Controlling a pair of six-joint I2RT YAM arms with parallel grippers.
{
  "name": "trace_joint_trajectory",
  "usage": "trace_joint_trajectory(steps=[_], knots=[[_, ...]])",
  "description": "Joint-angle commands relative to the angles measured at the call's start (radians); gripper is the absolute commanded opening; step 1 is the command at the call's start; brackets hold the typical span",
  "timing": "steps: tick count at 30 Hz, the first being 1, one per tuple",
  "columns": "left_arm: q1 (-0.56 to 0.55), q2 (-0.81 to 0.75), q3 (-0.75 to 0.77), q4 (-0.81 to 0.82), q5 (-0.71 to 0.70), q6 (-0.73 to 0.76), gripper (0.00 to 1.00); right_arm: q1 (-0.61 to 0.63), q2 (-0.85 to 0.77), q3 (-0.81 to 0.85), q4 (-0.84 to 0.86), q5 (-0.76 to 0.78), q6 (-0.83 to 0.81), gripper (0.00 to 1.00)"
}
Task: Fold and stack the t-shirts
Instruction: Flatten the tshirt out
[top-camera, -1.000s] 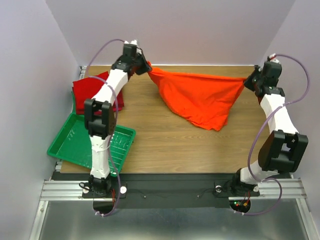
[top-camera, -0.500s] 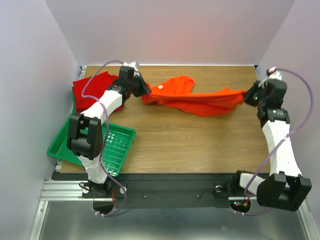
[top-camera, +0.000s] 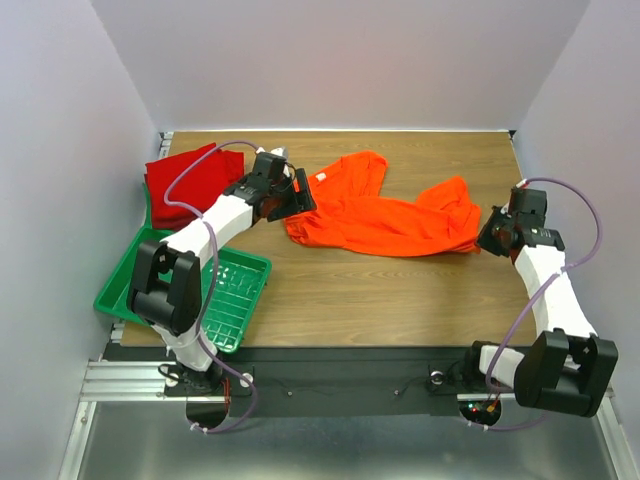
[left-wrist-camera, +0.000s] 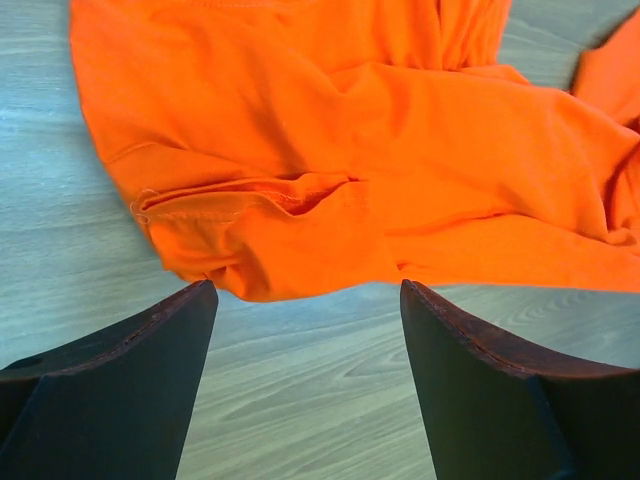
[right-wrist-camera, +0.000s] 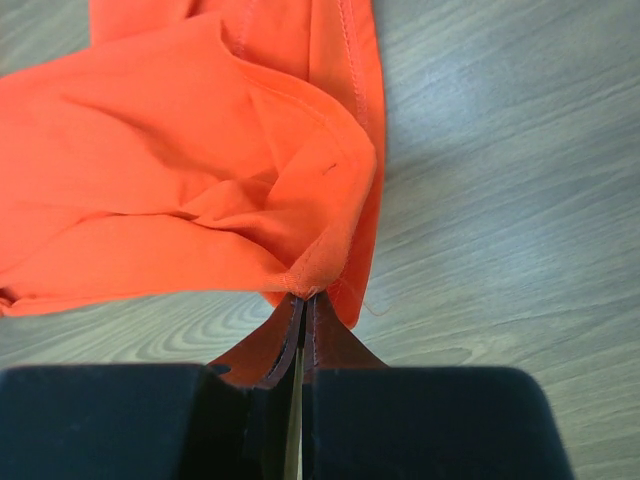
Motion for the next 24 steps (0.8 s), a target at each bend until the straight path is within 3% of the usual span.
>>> trace_joint_trajectory(steps=[1,6,11,20,24], knots=[[-0.003,0.039,0.069,-0.063,-0.130,-0.032,0.85,0.000,0.018,0.045,-0.005,0.017,0.015,0.02],[-0.011,0.145,0.142,-0.135,-0.256,-0.030,0.80,0.000,0.038,0.054,-0.002,0.014,0.020,0.02],[-0.012,0.206,0.174,-0.132,-0.280,-0.013,0.69,0.000,0.045,0.056,-0.003,0.014,0.020,0.02],[-0.014,0.237,0.156,-0.112,-0.256,-0.016,0.65,0.000,0.061,0.056,-0.003,0.020,0.035,0.02],[-0.014,0.258,0.159,-0.100,-0.242,-0.024,0.34,0.000,0.068,0.060,0.000,0.026,0.041,0.02]])
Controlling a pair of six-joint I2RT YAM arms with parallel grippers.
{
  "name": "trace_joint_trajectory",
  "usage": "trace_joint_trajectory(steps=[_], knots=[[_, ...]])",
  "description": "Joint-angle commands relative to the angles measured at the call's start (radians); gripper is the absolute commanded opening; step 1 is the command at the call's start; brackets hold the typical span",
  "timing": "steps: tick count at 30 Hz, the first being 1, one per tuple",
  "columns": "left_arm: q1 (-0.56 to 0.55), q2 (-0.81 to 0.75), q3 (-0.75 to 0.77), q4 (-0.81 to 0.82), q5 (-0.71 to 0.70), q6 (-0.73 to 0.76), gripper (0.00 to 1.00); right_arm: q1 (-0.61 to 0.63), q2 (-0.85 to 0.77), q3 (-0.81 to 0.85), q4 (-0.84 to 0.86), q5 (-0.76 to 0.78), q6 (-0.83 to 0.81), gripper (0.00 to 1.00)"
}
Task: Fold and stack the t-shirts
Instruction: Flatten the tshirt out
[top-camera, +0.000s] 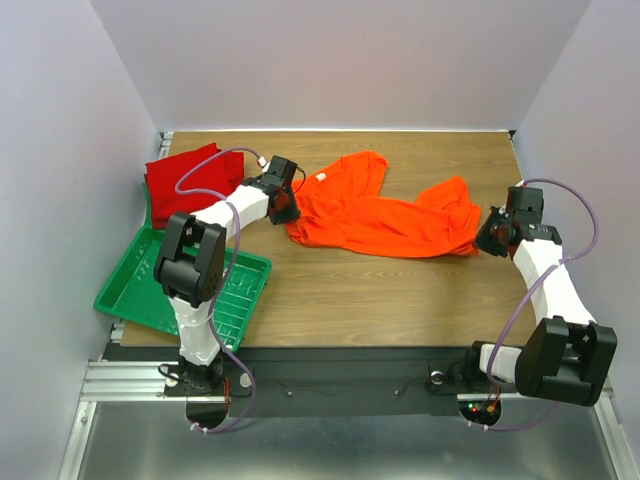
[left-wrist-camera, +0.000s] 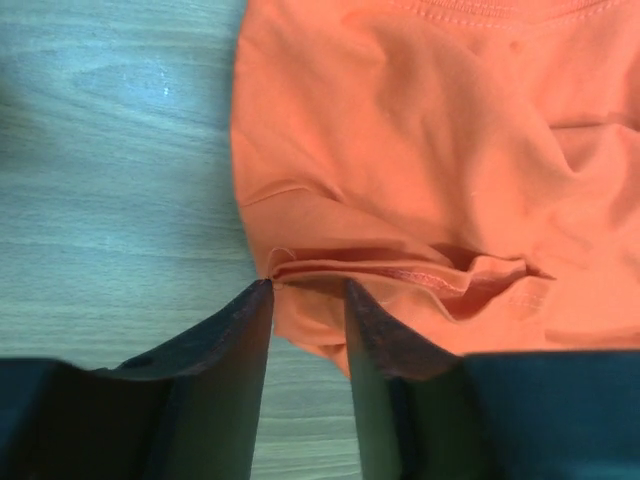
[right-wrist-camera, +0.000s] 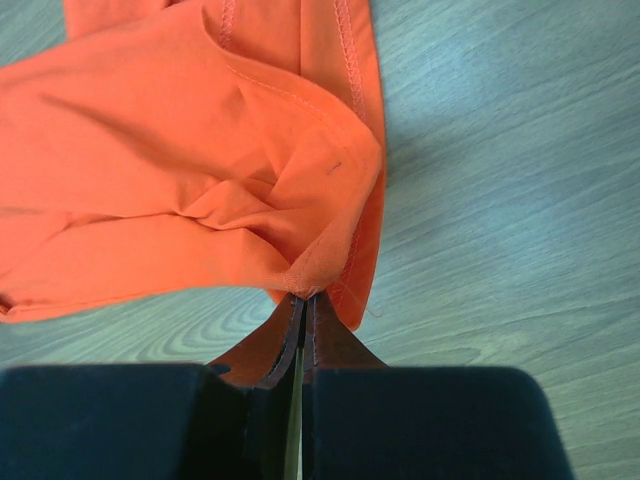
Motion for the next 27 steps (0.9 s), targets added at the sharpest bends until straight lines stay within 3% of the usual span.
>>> trace_joint_trajectory(steps=[1,4,11,14,20,27], knots=[[-0.004,0.016,0.039,0.019,0.002,-0.006,0.27,0.000,0.003,0.053,0.003,0.023,0.012,0.02],[-0.004,0.016,0.042,0.016,-0.003,-0.005,0.25,0.000,0.003,0.054,0.001,0.024,0.012,0.02],[-0.004,0.004,0.044,0.002,-0.020,0.011,0.00,0.000,0.005,0.048,0.006,0.024,0.020,0.02],[-0.004,-0.009,0.041,-0.002,-0.027,0.009,0.00,0.000,0.006,0.047,0.009,0.024,0.021,0.02],[-0.004,-0.055,0.012,0.018,-0.080,-0.003,0.44,0.000,0.011,0.045,0.012,0.020,0.021,0.02],[-0.004,0.007,0.041,0.048,-0.060,0.011,0.47,0.000,0.011,0.045,0.013,0.006,0.023,0.02]])
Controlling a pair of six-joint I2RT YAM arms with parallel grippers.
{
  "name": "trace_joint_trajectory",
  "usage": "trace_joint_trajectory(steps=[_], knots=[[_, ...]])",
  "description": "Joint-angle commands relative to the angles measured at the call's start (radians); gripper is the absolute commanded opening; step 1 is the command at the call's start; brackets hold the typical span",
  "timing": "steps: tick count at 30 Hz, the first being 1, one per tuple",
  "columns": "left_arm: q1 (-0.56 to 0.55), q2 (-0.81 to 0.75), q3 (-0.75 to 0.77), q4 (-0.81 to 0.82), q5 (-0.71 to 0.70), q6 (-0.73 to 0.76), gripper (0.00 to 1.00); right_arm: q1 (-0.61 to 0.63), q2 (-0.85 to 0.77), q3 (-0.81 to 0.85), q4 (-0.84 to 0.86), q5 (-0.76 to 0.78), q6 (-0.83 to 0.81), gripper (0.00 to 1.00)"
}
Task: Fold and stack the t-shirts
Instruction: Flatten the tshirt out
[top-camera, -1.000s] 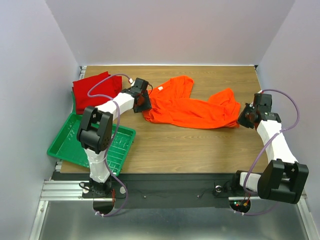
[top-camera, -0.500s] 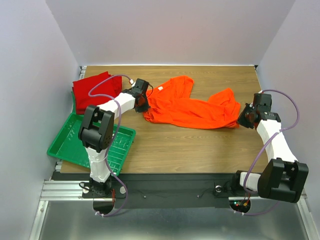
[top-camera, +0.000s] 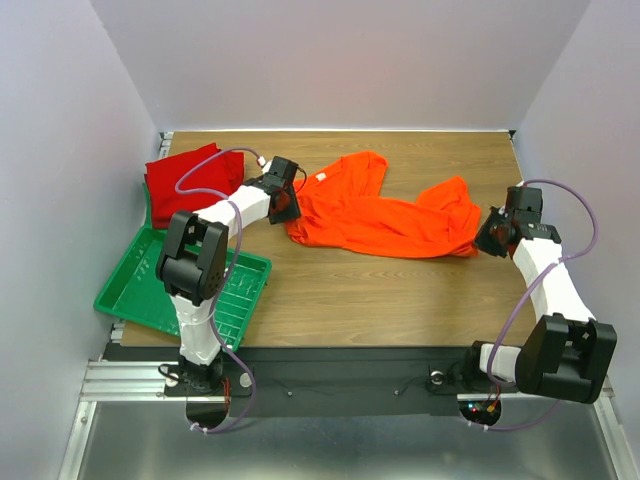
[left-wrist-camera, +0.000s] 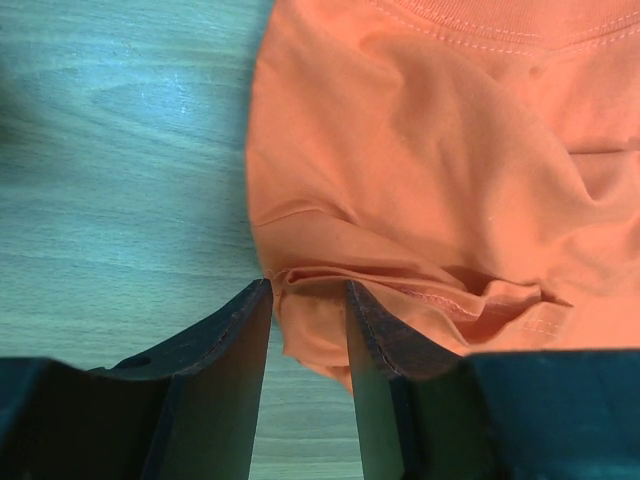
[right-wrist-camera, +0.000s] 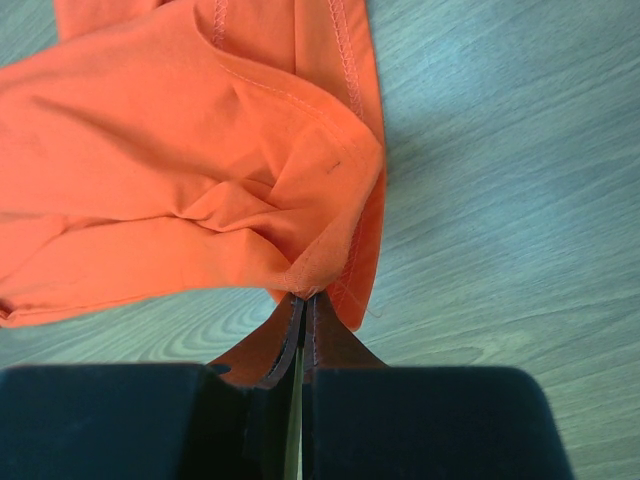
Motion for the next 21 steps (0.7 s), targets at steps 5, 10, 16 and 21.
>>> trace_joint_trajectory(steps=[5,10,16,21], knots=[[-0.002,0.009,0.063,0.038,-0.018,0.028,0.45,0.000,-0.010,0.041,0.014,-0.002,0.009,0.02],[-0.002,0.037,0.073,0.038,-0.012,0.034,0.44,0.000,-0.012,0.041,0.012,-0.002,0.012,0.02],[-0.002,0.049,0.075,0.021,-0.003,0.027,0.44,0.000,-0.013,0.044,0.012,-0.002,0.011,0.02],[-0.004,0.026,0.052,0.017,-0.017,0.022,0.56,0.000,-0.010,0.042,0.012,-0.006,0.014,0.02]])
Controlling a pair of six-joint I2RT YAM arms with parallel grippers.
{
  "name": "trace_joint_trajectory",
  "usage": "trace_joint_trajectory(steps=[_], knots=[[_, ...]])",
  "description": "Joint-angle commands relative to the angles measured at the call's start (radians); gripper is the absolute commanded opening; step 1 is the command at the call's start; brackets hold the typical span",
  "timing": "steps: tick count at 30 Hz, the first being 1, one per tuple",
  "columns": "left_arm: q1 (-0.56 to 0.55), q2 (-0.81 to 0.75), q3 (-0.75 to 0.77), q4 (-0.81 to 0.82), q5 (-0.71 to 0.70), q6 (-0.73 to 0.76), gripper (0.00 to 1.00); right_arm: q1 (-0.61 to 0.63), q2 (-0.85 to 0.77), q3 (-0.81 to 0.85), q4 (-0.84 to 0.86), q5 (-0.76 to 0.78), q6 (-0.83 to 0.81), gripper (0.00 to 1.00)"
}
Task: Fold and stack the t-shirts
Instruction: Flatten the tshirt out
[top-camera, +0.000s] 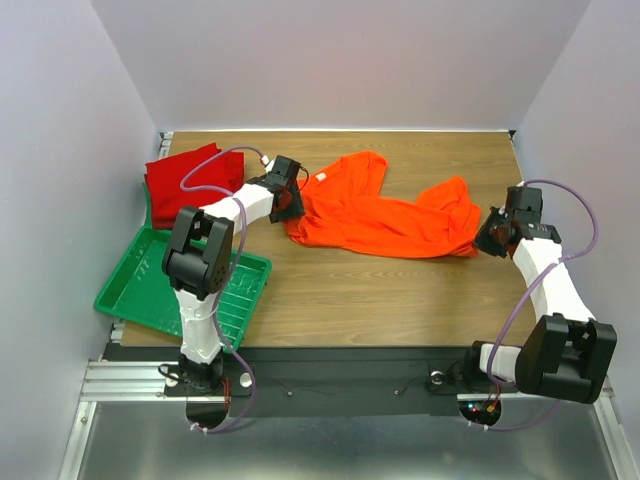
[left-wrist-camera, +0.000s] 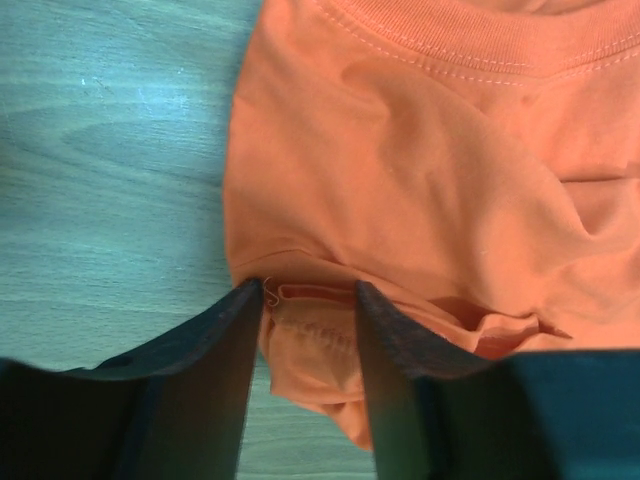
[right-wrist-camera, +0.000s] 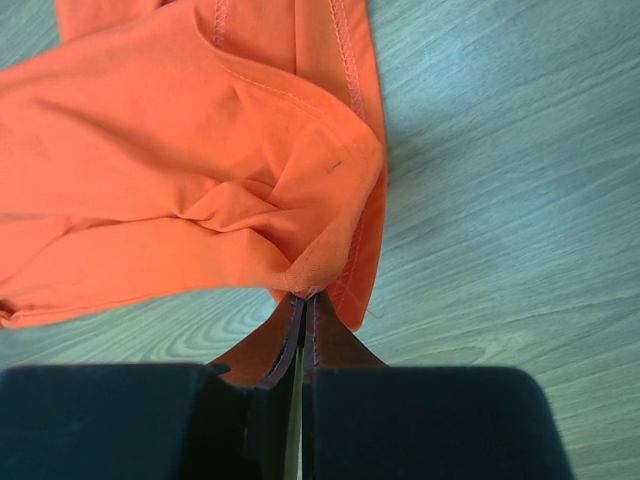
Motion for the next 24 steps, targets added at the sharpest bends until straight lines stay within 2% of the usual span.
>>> trace_joint_trajectory(steps=[1,5,11,24], knots=[[-0.004,-0.029,0.013,-0.012,-0.019,0.006,0.57,0.000,-0.009,0.041,0.012,-0.008,0.011,0.02],[-0.007,-0.015,0.008,-0.015,-0.013,0.003,0.56,0.000,-0.008,0.044,0.012,-0.009,0.010,0.02],[-0.018,-0.005,0.016,-0.006,-0.014,0.018,0.46,0.000,-0.009,0.041,0.012,-0.008,0.010,0.02],[-0.022,0.014,0.007,-0.026,-0.050,0.015,0.49,0.000,-0.013,0.047,0.015,-0.008,0.017,0.02]])
